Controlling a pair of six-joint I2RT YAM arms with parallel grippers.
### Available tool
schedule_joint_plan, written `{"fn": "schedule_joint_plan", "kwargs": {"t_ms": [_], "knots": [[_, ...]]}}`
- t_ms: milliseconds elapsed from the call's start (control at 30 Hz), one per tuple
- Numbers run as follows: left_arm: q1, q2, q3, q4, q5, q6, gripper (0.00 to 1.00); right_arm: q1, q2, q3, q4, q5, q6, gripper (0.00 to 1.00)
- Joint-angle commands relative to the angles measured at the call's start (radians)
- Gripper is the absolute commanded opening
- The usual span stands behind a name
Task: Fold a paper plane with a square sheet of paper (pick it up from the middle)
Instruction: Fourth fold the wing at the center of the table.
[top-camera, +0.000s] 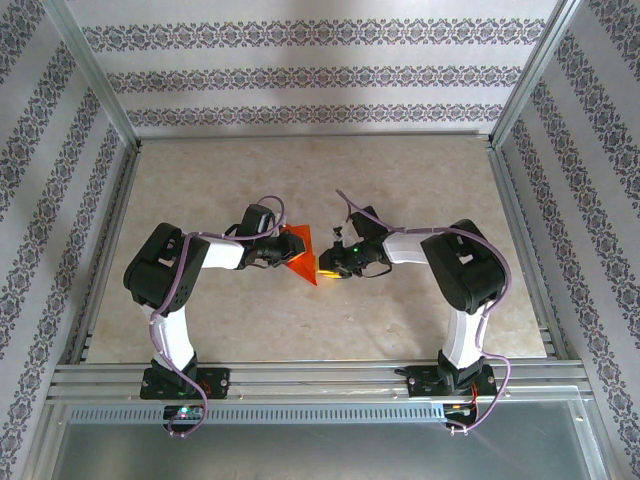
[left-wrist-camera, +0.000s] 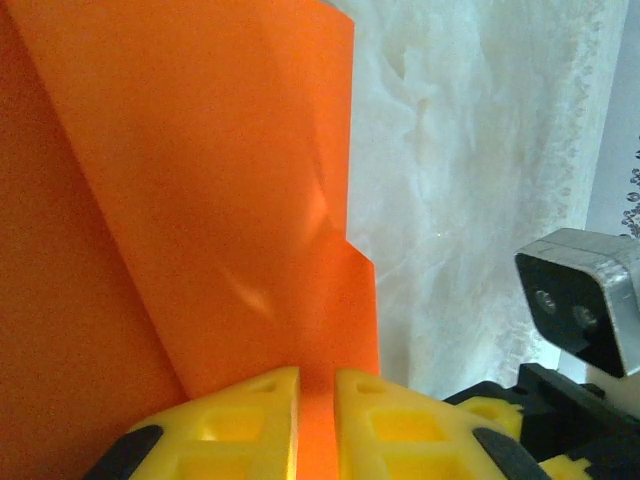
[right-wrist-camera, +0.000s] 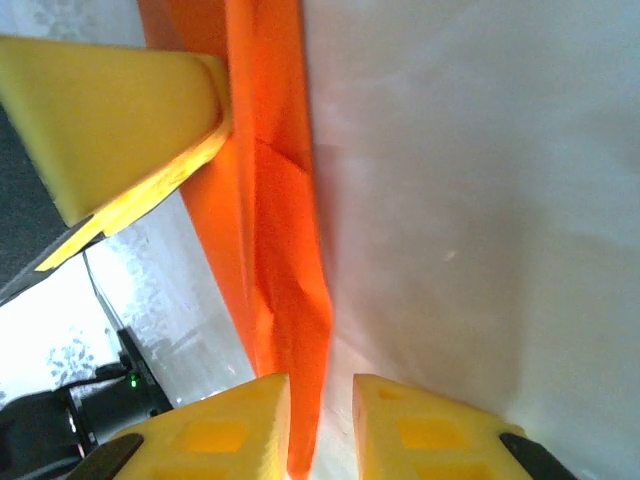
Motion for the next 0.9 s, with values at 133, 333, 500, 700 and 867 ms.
{"fn": "schedule_joint_plan", "kwargs": {"t_ms": [133,333,500,700,867], "knots": [[0.01,0.033,0.006,-0.031,-0.007,0.004,0.17,0.021,-0.104,-0.003,-0.006,0.062,-0.015,0.2],[0.011,0.035,0.008,-0.035,-0.004,0.005,0.17,0.082,-0.063,0.046,-0.003,0.074,-0.023,0.15],[0.011,0.038,0.011,-0.036,-0.001,0.004,0.17,0.109,-0.011,0.082,0.003,0.077,-0.021,0.13],[0.01,0.038,0.011,-0.034,0.004,0.002,0.17,0.116,0.028,0.085,0.009,0.081,-0.012,0.11],[0.01,0.034,0.011,-0.029,0.013,-0.003,0.17,0.117,0.042,0.075,0.004,0.091,-0.008,0.11]]}}
